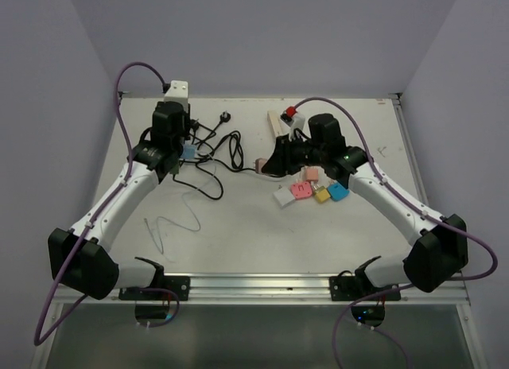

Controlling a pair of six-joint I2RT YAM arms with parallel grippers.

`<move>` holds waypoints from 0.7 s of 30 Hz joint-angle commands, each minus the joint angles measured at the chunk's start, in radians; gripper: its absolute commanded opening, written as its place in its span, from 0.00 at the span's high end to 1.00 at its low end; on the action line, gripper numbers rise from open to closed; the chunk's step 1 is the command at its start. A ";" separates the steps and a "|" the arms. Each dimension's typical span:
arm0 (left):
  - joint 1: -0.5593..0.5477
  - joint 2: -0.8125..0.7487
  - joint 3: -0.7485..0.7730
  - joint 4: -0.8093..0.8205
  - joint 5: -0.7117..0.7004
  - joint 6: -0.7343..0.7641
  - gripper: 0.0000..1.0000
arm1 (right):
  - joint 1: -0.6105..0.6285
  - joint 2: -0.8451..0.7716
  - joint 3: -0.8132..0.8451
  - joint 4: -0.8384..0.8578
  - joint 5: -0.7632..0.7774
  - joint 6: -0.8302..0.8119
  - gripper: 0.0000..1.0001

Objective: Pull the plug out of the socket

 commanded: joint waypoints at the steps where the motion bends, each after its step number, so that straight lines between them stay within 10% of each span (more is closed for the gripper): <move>1: -0.001 -0.057 0.023 0.088 0.110 -0.087 1.00 | -0.003 0.036 -0.075 0.038 -0.009 -0.011 1.00; 15: -0.001 -0.085 -0.079 0.166 0.335 -0.208 1.00 | -0.003 0.349 -0.266 0.252 -0.164 0.055 1.00; 21: -0.001 -0.089 -0.099 0.171 0.359 -0.208 1.00 | -0.003 0.369 -0.281 0.234 -0.079 0.050 0.66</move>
